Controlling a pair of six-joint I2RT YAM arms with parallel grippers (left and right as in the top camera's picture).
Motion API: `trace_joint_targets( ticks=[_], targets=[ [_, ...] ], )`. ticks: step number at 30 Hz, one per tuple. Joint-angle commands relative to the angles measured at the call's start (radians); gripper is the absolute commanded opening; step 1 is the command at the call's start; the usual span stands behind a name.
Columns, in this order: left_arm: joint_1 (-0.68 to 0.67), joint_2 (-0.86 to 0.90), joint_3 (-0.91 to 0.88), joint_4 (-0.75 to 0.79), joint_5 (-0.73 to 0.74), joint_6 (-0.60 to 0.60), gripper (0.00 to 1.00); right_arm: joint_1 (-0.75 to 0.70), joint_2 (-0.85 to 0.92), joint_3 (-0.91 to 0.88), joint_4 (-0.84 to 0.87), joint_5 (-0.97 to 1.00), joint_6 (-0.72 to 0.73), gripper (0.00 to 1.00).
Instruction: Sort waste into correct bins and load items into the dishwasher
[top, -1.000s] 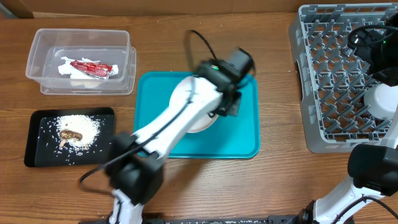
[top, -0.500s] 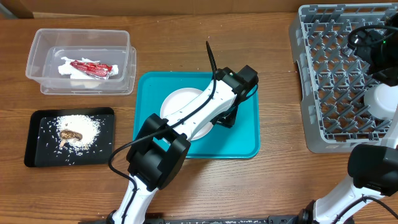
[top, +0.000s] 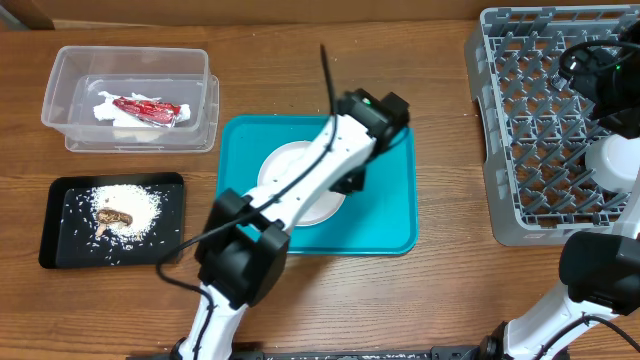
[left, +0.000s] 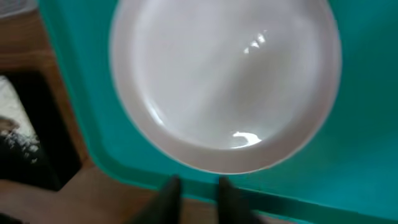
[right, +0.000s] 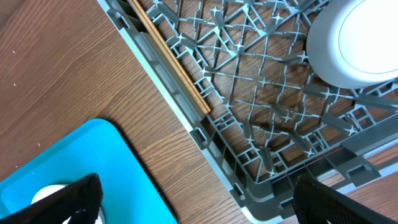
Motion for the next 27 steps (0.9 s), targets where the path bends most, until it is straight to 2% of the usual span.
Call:
trace_joint_targets(
  ticks=[1, 6, 12, 17, 20, 24, 27],
  targets=[
    [0.092, -0.129, 0.027, -0.042, -0.071, -0.066, 0.04, -0.001, -0.03, -0.002, 0.006, 0.006, 0.006, 1.0],
    [0.225, -0.246, 0.022, -0.142, -0.048, -0.065, 0.04, -0.001, -0.03, -0.002, 0.006, 0.006, 0.006, 1.0],
    [0.329, -0.354, -0.094, -0.119, 0.09, 0.028, 0.05, -0.001, -0.03, -0.002, 0.005, 0.006, 0.006, 1.0],
    [0.338, -0.373, -0.282, 0.008, 0.142, 0.034, 0.04, -0.001, -0.03, -0.002, 0.006, 0.006, 0.007, 1.0],
    [0.34, -0.373, -0.452, 0.143, 0.198, 0.059, 0.04, -0.001, -0.03, -0.002, 0.006, 0.006, 0.007, 1.0],
    [0.368, -0.373, -0.639, 0.297, 0.224, 0.029, 0.04, -0.001, -0.03, -0.002, 0.005, 0.006, 0.006, 1.0],
    [0.407, -0.373, -0.714, 0.363, 0.235, 0.026, 0.04, -0.001, -0.03, -0.002, 0.006, 0.006, 0.006, 1.0]
  ],
)
